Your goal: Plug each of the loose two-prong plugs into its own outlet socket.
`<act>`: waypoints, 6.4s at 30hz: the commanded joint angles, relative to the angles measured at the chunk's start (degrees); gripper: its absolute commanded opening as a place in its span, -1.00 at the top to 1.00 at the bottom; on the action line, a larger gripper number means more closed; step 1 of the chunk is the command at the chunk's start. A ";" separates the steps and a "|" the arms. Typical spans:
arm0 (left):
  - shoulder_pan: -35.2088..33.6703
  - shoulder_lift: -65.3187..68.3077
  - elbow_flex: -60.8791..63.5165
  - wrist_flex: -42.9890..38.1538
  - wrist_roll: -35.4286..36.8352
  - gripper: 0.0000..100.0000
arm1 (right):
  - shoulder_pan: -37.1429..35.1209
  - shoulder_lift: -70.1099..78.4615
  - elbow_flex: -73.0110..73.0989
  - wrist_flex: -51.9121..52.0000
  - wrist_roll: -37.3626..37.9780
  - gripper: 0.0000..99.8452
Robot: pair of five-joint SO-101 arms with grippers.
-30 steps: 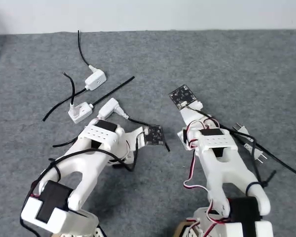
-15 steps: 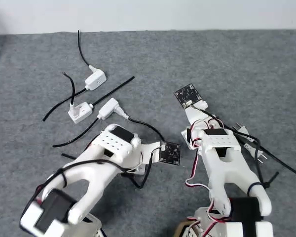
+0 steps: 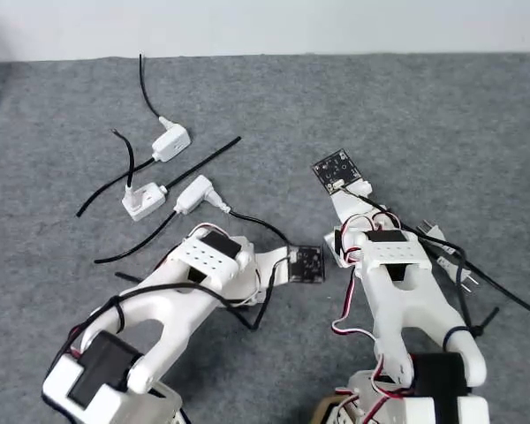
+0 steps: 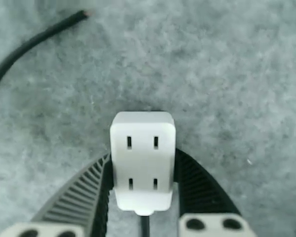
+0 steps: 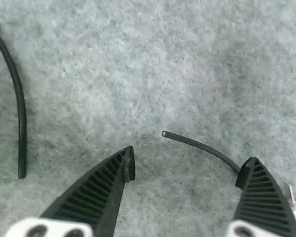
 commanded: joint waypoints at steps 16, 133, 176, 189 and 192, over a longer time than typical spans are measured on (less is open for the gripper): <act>-1.32 -7.65 -9.01 9.14 7.91 0.51 | 0.04 -1.71 -0.53 -1.01 0.18 0.36; -6.42 -51.60 21.58 -12.22 67.60 0.51 | -13.49 5.05 -32.97 43.21 26.73 0.98; -10.81 -79.30 36.44 -12.22 64.44 0.51 | -36.44 -22.81 -35.78 60.44 12.31 0.98; -10.73 -79.30 36.44 -10.99 64.44 0.51 | -36.44 -25.19 -37.71 59.56 11.08 0.98; -10.73 -79.30 36.44 -10.99 64.44 0.51 | -36.44 -24.48 -37.27 58.24 10.64 0.98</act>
